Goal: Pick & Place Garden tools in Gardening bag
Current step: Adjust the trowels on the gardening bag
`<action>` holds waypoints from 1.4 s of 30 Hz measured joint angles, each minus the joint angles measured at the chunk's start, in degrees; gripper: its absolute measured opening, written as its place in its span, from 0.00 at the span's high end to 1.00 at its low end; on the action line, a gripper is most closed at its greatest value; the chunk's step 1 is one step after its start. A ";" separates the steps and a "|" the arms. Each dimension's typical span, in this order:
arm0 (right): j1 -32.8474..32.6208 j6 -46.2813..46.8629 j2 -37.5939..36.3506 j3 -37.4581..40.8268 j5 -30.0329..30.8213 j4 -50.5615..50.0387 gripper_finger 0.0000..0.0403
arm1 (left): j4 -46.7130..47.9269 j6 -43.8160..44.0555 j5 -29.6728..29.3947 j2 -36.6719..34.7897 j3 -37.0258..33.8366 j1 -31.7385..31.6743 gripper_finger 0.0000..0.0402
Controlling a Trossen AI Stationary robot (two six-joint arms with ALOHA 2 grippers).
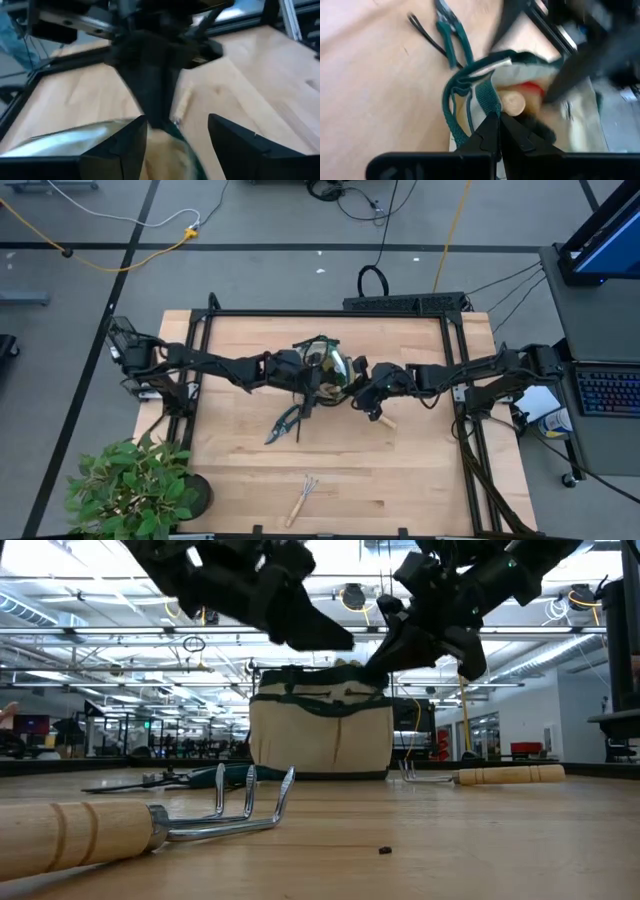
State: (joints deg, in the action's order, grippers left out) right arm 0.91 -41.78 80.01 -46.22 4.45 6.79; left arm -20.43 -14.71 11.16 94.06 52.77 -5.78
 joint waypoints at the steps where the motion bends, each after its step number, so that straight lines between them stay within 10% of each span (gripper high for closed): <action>1: 0.00 0.00 -0.02 0.33 0.55 0.02 1.00 | 0.81 -0.06 -1.72 -0.94 -0.06 0.30 0.46; 8: -0.04 -0.28 -0.02 0.81 1.66 2.60 1.00 | 7.06 3.27 -13.00 -4.23 0.05 -0.78 0.52; 24: -0.07 -0.92 0.02 0.85 1.40 6.20 1.00 | 7.11 1.49 -3.63 -1.53 0.05 -0.70 0.80; 42: -0.40 -0.14 0.06 0.74 1.27 6.69 1.00 | 1.70 1.77 -3.48 3.10 0.09 -2.97 0.79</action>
State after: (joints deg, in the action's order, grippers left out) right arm 0.50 -41.92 80.07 -45.47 5.72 13.48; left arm -18.74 -12.94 7.68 97.16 52.86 -8.75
